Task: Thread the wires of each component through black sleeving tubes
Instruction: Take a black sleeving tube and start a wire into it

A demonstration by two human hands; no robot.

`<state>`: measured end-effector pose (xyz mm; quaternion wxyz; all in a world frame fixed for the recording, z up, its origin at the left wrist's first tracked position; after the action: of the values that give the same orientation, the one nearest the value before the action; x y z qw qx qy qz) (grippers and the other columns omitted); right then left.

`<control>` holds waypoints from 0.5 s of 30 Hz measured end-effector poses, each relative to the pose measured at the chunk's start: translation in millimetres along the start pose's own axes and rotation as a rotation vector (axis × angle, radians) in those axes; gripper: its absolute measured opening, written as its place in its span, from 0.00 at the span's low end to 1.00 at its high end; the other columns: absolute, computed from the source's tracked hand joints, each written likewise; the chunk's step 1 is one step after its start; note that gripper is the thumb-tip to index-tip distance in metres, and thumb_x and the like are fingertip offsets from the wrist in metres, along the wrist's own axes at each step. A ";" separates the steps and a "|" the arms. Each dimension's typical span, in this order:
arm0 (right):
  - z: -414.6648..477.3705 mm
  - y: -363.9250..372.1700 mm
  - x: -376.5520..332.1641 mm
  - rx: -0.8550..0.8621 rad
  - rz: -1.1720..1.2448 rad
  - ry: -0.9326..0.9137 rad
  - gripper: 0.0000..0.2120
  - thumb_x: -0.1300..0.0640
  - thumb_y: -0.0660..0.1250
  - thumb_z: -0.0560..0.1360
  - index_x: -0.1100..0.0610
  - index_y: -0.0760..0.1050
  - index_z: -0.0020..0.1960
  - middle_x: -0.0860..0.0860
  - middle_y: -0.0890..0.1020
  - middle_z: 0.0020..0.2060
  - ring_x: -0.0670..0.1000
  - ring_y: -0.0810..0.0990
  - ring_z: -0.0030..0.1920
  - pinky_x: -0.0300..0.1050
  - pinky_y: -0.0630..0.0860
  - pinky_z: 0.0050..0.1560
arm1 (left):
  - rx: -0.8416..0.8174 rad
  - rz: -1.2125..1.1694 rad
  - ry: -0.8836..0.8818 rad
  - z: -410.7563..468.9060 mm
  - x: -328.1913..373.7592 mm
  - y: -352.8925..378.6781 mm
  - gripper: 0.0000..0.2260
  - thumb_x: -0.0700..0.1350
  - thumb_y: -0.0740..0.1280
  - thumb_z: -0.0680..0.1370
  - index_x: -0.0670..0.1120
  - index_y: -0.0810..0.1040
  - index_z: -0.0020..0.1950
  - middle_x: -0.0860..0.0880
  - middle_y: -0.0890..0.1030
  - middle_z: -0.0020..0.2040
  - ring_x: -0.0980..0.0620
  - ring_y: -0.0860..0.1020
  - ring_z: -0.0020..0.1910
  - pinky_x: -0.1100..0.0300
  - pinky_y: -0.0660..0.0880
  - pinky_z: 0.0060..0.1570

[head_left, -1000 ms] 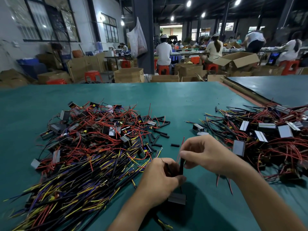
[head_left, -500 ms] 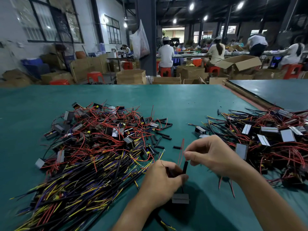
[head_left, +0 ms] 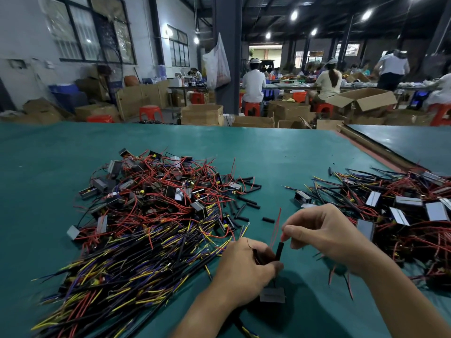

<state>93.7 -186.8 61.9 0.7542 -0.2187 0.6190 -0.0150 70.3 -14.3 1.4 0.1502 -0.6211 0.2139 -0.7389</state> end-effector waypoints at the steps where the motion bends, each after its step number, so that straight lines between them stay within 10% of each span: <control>1: 0.2 -0.3 -0.1 0.002 0.000 0.001 0.06 0.67 0.70 0.74 0.63 0.82 0.39 0.57 0.85 0.34 0.51 0.82 0.31 0.38 0.78 0.35 | 0.017 0.028 0.008 -0.6 0.4 -0.5 0.06 0.51 0.74 0.69 0.49 0.83 0.39 0.52 0.82 0.33 0.59 0.74 0.29 0.63 0.72 0.34; 15: 2.0 0.0 -1.2 0.070 -0.031 -0.089 0.06 0.69 0.72 0.72 0.64 0.81 0.36 0.59 0.83 0.30 0.52 0.81 0.31 0.39 0.77 0.35 | 0.090 -0.130 0.089 -1.4 4.8 3.0 0.04 0.49 0.75 0.70 0.51 0.84 0.40 0.53 0.82 0.31 0.57 0.73 0.26 0.63 0.71 0.30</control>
<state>95.4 -185.8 63.3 0.7879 -0.2021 0.5804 -0.0385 67.9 -19.1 3.8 0.1203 -0.5929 0.1461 -0.7827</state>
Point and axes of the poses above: each hand's wrist, its own z-axis towards the middle knuckle, its own y-axis out of the palm, x = y × z, the point moved 1 cm from there along z, towards the middle knuckle
